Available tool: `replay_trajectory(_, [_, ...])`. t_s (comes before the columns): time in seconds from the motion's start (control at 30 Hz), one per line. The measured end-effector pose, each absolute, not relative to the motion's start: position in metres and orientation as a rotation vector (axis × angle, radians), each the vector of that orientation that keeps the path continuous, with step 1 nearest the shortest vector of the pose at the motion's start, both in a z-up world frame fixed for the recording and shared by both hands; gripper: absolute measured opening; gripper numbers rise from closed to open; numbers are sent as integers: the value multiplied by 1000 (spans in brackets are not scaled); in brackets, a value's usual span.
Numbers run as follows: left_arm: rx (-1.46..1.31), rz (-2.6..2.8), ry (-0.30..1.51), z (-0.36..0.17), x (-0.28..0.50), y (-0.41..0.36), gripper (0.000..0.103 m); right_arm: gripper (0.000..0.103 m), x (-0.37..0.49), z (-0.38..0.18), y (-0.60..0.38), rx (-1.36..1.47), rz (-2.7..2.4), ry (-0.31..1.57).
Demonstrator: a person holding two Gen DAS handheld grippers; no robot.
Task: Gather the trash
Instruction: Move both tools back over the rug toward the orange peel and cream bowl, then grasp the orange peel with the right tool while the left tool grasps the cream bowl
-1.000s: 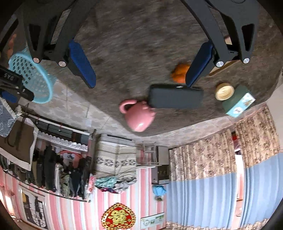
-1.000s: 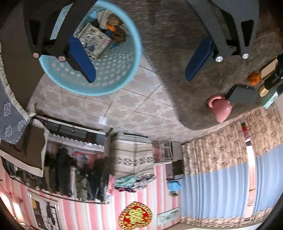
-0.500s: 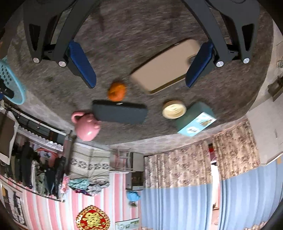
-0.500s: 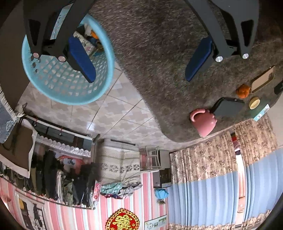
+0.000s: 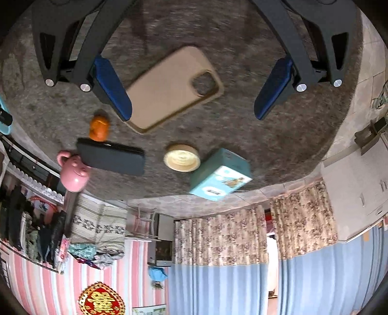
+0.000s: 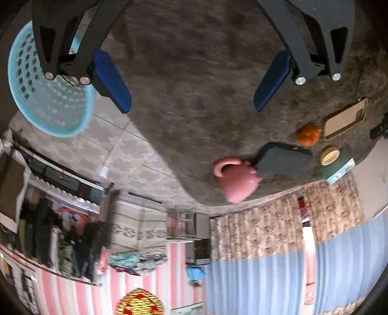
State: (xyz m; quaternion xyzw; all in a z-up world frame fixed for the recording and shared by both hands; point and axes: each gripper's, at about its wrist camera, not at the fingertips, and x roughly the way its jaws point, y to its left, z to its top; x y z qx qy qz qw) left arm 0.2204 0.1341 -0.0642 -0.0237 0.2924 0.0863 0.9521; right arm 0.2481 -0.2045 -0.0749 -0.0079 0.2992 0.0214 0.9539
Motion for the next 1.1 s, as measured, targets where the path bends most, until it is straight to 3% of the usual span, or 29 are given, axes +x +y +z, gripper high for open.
replay_trajectory(0.4, [-79,261,591,-62,219,205,97,99,296,-90,-65,-187,290,647])
replay_trajectory(0.63, [-118,283,608,-66,226,226,97,97,330,-109,-42,-192,310,728])
replay_trajectory(0.67, [-119,283,610,-66,228,228,97,94,334,-110,-41,-182,320,740])
replay_trajectory(0.73, [-126,278,616,-67,235,226,97,75,340,-111,-41,-164,343,760])
replay_trajectory(0.8, [-125,263,625,-67,242,222,97,70,342,-111,-41,-154,371,766])
replay_trajectory(0.87, [-115,240,628,-67,253,211,97,59,341,-112,-36,-163,414,768])
replay_trajectory(0.9, [-113,234,629,-66,257,207,97,47,342,-114,-34,-169,425,768])
replay_trajectory(0.93, [-108,220,630,-66,263,201,97,42,341,-114,-33,-176,432,763])
replay_trajectory(1.1, [-74,156,664,-71,293,169,97,24,335,-105,-45,-153,434,721])
